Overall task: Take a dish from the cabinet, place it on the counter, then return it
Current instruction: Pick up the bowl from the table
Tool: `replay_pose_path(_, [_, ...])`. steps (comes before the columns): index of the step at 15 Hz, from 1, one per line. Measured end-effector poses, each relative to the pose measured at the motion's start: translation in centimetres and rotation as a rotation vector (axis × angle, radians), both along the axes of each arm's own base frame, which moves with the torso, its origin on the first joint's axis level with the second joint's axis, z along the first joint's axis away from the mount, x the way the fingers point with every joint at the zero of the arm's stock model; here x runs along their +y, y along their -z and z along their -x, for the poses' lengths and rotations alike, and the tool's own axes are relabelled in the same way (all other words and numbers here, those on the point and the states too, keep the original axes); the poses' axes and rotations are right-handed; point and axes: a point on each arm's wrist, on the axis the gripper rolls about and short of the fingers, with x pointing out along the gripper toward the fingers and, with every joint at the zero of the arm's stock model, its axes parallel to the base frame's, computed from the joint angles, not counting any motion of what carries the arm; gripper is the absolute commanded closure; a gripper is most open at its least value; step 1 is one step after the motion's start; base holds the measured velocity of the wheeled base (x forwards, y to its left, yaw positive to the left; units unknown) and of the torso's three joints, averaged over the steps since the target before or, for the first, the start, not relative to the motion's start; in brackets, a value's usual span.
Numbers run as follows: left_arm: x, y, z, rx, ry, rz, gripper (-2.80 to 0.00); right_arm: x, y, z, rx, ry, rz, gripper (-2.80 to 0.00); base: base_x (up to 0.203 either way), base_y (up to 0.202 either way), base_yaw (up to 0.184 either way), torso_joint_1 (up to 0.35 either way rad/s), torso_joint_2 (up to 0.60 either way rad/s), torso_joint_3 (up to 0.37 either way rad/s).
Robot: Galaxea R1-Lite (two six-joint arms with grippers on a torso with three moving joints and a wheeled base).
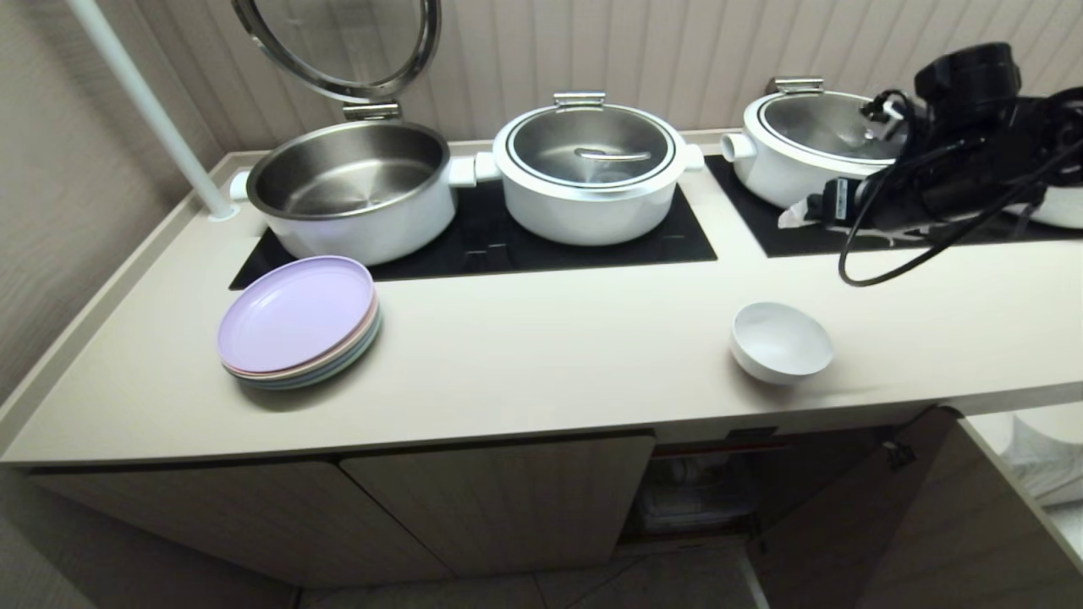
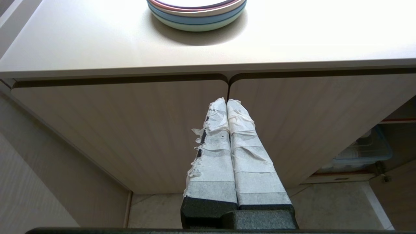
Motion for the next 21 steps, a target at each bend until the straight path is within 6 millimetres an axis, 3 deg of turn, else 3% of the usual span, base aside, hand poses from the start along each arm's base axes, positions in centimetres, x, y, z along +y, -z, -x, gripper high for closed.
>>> replay_pose_path(4, [0.0,0.0,0.0,0.0,0.0,0.0,0.0,0.1,-4.5,0.8,-0.349,-0.026,0.044,-2.8,0.0,0.0,0.0,0.0,0.0,0.0])
replay_pose_path(6, [0.0,0.0,0.0,0.0,0.0,0.0,0.0,0.0,-5.6,0.9,-0.555,-0.035,0.106,-2.8,0.0,0.0,0.0,0.0,0.0,0.0])
replay_pose_path(7, [0.0,0.0,0.0,0.0,0.0,0.0,0.0,0.0,-5.2,1.0,-0.626,-0.041,0.149,0.0,0.0,0.0,0.0,0.0,0.0,0.0])
replay_pose_path(9, [0.0,0.0,0.0,0.0,0.0,0.0,0.0,-0.1,-4.1,2.1,-0.705,-0.043,0.205,0.0,0.0,0.0,0.0,0.0,0.0,0.0])
replay_pose_path(13, [0.0,0.0,0.0,0.0,0.0,0.0,0.0,-0.4,-3.4,7.2,-0.732,-0.046,0.198,0.0,0.0,0.0,0.0,0.0,0.0,0.0])
replay_pose_path(21, [0.0,0.0,0.0,0.0,0.0,0.0,0.0,-1.0,-4.1,16.2,-0.719,-0.048,0.106,0.0,0.0,0.0,0.0,0.0,0.0,0.0])
